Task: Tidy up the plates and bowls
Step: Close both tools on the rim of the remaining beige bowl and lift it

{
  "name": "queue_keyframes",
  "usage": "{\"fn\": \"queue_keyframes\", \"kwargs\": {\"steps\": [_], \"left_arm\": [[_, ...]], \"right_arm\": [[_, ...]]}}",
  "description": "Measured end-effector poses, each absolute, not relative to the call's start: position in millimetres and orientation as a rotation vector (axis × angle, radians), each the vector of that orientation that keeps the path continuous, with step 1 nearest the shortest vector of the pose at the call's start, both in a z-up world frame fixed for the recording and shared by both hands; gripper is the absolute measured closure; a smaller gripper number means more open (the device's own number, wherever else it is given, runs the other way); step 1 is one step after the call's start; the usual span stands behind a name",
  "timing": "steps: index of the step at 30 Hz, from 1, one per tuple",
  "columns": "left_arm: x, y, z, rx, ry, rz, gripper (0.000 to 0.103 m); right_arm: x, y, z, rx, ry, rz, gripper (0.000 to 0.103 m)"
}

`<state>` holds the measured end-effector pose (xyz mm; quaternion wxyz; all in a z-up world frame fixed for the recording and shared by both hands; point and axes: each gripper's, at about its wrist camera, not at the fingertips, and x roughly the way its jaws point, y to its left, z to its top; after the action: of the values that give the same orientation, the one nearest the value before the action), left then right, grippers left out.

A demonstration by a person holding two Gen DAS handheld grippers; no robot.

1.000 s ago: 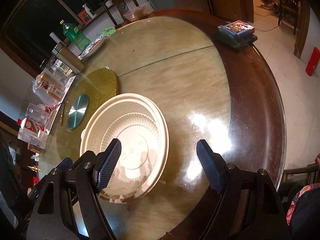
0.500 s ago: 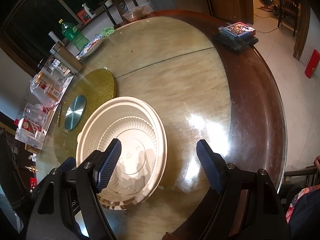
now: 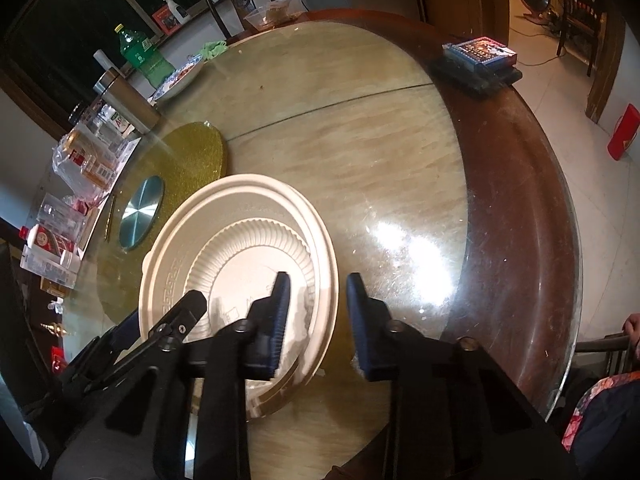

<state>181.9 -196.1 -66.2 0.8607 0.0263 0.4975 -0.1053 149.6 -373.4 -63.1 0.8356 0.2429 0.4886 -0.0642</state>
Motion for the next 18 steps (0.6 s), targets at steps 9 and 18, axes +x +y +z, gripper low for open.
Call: {"fn": "queue_keyframes", "kwargs": {"steps": [9, 18], "left_arm": [[180.2, -197.7, -69.7, 0.064, 1.067, -0.242, 0.086], [170.5, -190.0, -58.7, 0.066, 1.039, -0.244, 0.087]], "right_arm": [[147.5, -371.8, -62.8, 0.526, 1.032, -0.113, 0.090], [141.6, -363.0, -51.6, 0.520, 1.004, -0.083, 0.090]]}}
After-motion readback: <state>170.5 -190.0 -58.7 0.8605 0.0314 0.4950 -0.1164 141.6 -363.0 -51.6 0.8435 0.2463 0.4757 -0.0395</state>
